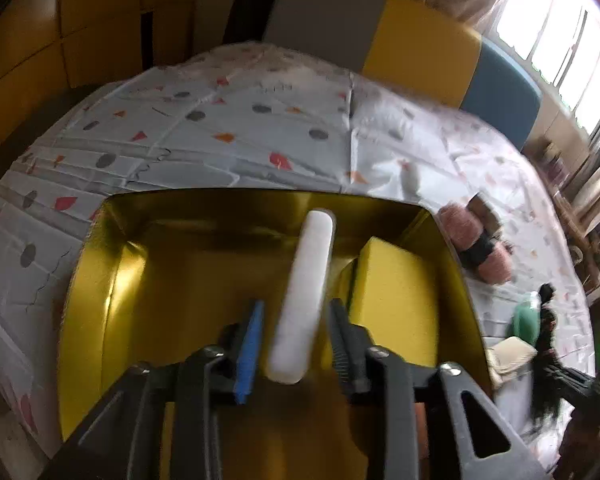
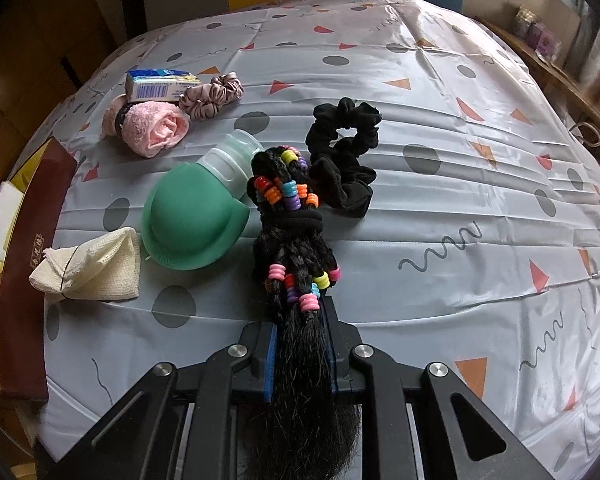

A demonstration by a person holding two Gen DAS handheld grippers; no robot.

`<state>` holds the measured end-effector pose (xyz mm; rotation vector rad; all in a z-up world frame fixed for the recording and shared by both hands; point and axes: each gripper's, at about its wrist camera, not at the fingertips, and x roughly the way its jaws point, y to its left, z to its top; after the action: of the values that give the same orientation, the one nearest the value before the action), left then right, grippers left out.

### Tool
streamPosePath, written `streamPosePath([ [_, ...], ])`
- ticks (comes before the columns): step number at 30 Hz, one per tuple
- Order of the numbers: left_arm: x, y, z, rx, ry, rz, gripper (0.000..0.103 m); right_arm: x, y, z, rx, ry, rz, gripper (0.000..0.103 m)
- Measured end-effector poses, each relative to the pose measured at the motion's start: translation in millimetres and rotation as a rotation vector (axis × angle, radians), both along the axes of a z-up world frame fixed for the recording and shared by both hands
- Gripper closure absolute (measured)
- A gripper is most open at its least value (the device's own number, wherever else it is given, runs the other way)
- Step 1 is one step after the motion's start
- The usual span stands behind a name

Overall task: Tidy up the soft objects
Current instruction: 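Drop the foam roller into the tray with the left gripper while the right holds the braid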

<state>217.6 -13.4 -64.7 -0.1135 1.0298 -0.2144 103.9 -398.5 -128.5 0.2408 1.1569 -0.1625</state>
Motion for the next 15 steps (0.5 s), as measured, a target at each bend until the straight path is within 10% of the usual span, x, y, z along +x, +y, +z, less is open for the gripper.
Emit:
streamPosePath([
  [15, -73, 32, 30, 0.054, -0.114, 0.083, 0.061, -1, -4, 1, 0.019, -0.008, -0.013, 0.078],
])
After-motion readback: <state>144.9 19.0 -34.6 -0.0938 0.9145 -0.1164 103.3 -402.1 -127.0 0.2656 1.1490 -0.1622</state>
